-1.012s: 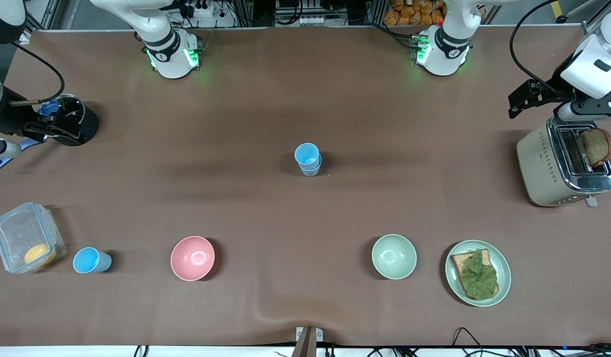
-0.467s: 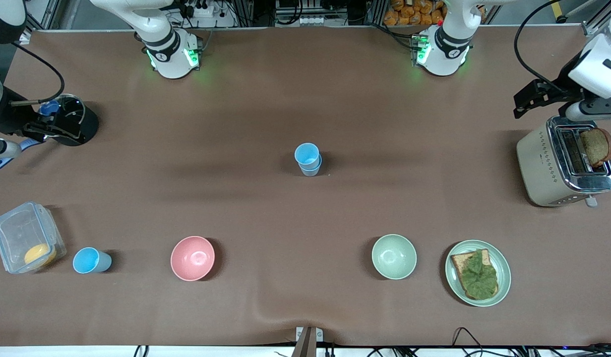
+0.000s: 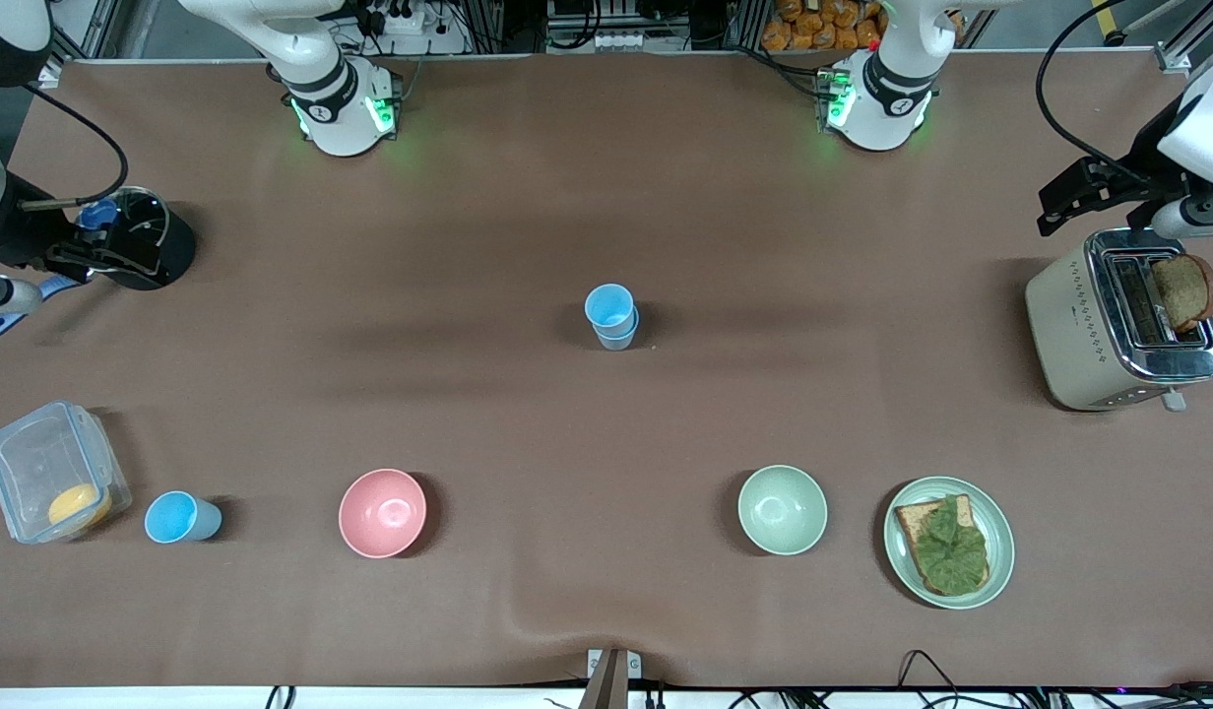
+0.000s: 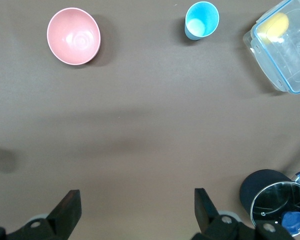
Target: Stack blue cups with both arms
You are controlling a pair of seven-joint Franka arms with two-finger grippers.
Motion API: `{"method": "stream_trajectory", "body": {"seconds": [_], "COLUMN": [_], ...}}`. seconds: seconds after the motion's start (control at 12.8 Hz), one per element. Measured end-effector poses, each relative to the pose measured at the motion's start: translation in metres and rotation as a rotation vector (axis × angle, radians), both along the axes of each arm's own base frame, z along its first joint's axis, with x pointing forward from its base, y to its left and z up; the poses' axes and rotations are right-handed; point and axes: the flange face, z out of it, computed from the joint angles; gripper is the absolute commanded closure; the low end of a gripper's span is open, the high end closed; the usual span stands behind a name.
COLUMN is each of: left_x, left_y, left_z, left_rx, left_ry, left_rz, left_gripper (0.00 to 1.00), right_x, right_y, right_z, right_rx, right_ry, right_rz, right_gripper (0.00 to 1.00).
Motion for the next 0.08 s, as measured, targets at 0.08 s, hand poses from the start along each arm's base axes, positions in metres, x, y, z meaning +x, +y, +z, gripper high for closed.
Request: {"method": "stream_trajectory", "body": {"seconds": [0.08], "left_x": [0.0002], "left_y": [-0.0002], "left_z": [-0.0004], "left_rx": [0.000], "left_ry": [0.001], "left_rz": [0.000], "left_gripper": [0.00], "right_x": [0.0000], "right_y": [0.0000], "right_z": [0.0000], "right_rx": [0.000], "right_ry": [0.000], "right_rz": [0.000], "right_gripper": [0.00]}}
